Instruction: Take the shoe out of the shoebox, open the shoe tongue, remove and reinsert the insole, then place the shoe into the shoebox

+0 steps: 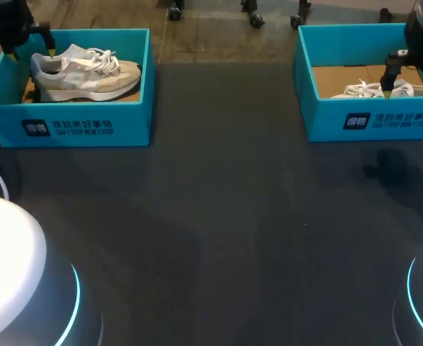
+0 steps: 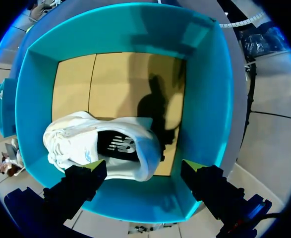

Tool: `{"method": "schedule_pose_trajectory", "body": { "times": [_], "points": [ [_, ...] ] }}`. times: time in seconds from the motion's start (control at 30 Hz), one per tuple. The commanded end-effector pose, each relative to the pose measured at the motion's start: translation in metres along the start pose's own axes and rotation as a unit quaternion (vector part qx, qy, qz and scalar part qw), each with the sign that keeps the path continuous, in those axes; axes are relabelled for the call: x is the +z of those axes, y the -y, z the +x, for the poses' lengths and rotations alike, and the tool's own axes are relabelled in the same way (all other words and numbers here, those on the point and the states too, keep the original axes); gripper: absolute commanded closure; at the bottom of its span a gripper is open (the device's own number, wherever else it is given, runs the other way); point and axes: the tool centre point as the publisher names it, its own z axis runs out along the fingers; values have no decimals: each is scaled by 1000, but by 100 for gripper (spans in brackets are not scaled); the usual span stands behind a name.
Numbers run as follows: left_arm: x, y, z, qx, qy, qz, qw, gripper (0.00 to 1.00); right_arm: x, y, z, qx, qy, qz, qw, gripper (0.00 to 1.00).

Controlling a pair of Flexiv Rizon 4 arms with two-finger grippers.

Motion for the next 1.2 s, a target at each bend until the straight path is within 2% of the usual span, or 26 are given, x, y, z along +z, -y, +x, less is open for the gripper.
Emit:
{"method": "schedule_pose_trajectory", "body": {
  "times": [0.03,0.3,0.53,0.6,0.77,0.8,0.83,0.87,0.93,1.03,1.17,1.2],
  "points": [
    [6,6,-5,35,-18,-10,999,0,0,1,-1,0,-1,-1,1000,0],
    [20,4,-8,41,-22,12,999,0,0,1,-1,0,-1,-1,1000,0],
    [28,5,0,44,-26,20,999,0,0,1,-1,0,-1,-1,1000,0],
    [31,3,1,42,-26,28,998,10,0,1,-1,0,-1,-1,1000,0],
    [33,0,3,46,-28,28,998,18,0,1,-1,0,-1,-1,1000,0],
    [32,-1,4,47,-27,29,998,24,0,1,-1,0,-1,-1,1000,0],
    [32,-2,5,47,-27,29,998,42,0,1,-1,0,-1,-1,1000,0],
    [32,-2,5,48,-27,29,998,45,0,1,-1,0,-1,-1,1000,0],
    [32,-3,7,48,-27,32,998,44,0,1,-1,0,-1,-1,1000,0],
    [35,-3,9,53,-27,38,998,51,0,1,-1,0,-1,-1,1000,0],
    [37,-4,13,53,-30,40,997,50,0,1,-1,0,-1,-1,1000,0],
    [38,-3,15,53,-30,40,997,47,0,1,-1,0,-1,-1,1000,0]
  ]
}}
